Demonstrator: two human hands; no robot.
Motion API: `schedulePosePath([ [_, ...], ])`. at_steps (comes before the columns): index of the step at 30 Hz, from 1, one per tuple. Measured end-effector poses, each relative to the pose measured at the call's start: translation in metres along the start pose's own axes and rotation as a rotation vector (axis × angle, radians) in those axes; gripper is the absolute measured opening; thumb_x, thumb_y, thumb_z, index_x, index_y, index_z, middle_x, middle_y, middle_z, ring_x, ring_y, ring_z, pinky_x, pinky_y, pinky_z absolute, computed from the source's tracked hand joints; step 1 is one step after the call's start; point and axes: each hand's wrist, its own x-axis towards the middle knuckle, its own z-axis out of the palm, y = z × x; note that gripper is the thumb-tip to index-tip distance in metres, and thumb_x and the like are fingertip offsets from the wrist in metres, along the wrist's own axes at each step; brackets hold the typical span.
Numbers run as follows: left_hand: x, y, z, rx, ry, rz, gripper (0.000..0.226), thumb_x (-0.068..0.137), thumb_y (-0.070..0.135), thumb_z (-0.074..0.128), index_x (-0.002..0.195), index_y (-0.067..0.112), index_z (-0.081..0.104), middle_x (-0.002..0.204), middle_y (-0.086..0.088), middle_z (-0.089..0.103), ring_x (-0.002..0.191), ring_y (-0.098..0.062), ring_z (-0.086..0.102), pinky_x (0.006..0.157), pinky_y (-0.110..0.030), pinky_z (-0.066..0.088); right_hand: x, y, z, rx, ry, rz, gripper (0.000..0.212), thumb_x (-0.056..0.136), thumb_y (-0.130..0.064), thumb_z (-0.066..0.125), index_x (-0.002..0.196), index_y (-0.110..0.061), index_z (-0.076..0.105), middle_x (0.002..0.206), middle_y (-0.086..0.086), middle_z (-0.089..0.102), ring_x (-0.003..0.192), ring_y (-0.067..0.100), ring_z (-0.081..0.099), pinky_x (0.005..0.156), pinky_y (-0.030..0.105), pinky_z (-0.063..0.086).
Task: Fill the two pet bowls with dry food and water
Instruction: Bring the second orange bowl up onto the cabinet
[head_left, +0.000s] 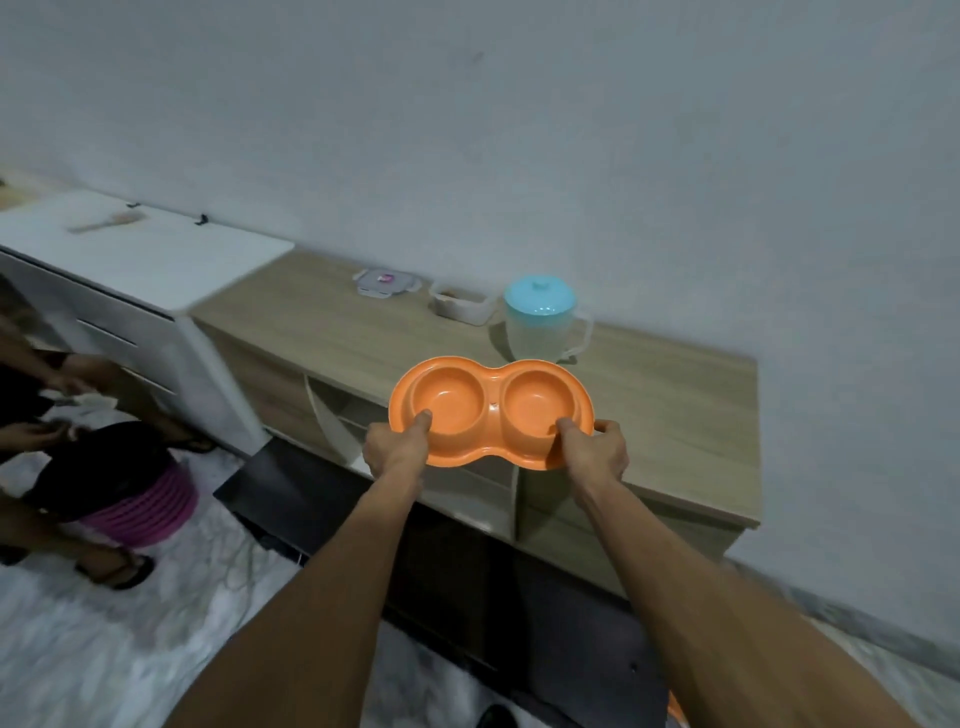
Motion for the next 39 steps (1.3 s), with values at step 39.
schedulePosePath([
  [39,0.403,0.059,0.044,0.608,-0.476,0.094,0.079,0.029,0.08,0.067,0.074,0.016,0.059,0.088,-0.012,0.07,0.074,-0.034,0.071,0.066,-0.045,0.062,0.074,-0.058,0.303,-0.309,0.402,0.316,0.065,0.08,-0.054,0.06,0.123,-0.005,0.06,0.125,0.021,0.058,0.115,0.04,0.055,0.097,0.044,0.046],
])
